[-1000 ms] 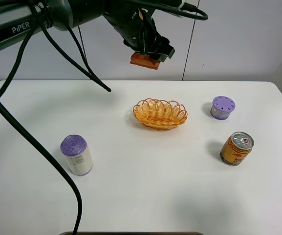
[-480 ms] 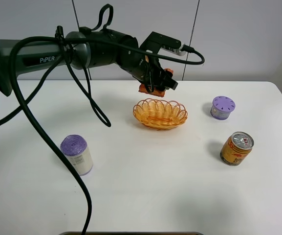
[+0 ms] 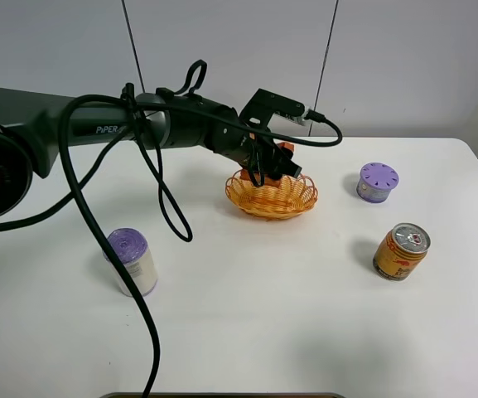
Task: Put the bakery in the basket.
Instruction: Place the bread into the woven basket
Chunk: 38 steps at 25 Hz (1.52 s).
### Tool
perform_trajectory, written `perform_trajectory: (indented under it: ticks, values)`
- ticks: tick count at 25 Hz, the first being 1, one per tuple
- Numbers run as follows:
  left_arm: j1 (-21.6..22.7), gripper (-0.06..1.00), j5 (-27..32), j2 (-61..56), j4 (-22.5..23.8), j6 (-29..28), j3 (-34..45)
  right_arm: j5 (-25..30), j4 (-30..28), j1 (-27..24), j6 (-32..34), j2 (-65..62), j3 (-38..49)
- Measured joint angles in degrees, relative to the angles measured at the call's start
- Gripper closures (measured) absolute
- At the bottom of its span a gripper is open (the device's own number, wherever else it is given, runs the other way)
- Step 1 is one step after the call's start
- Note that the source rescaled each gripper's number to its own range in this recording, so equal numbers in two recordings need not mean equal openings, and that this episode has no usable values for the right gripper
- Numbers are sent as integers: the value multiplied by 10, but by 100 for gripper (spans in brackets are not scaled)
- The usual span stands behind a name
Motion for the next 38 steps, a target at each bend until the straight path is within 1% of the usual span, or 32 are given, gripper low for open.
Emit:
perform_trajectory:
  ticks: [10,33,34,35,38]
  values:
    - [-1,92,-27,29,-1,0,1,0,0,0,0,0,0]
    - [-1,92,-30,39,-1,5,1,0,0,0,0,0,0]
    - [-1,91,-30,39,-1,6,1,0,0,0,0,0,0]
    - [-1,84,-30,39,-1,8,1,0,0,0,0,0,0]
    - [-1,50,-30,39,-1,19,1,0,0,0,0,0,0]
